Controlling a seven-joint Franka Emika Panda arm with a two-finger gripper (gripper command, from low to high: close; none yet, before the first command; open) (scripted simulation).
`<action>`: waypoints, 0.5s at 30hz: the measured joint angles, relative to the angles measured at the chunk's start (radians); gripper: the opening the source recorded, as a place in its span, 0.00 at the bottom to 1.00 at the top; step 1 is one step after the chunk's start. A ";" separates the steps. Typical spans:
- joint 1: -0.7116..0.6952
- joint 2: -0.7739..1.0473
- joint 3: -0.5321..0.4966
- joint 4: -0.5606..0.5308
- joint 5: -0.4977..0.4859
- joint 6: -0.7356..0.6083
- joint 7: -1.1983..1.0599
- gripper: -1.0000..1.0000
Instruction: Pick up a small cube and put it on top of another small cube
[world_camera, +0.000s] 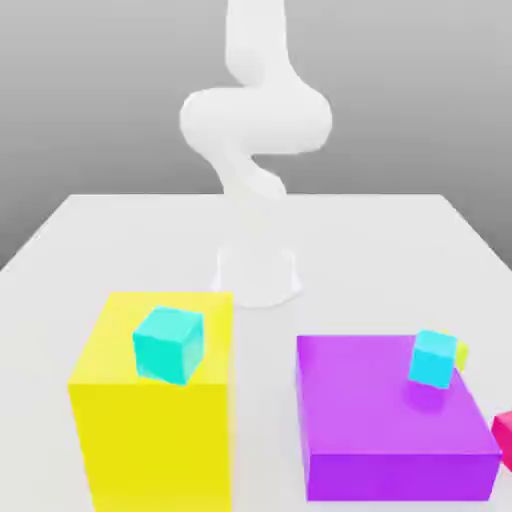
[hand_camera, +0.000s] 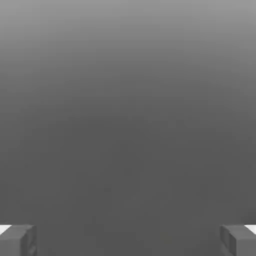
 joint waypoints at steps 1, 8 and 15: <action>0.035 0.035 0.001 -0.020 0.002 0.022 -0.049 0.50; 0.253 0.259 0.021 -0.152 0.021 0.165 -0.371 0.50; 0.442 0.479 0.072 -0.281 0.039 0.307 -0.688 0.50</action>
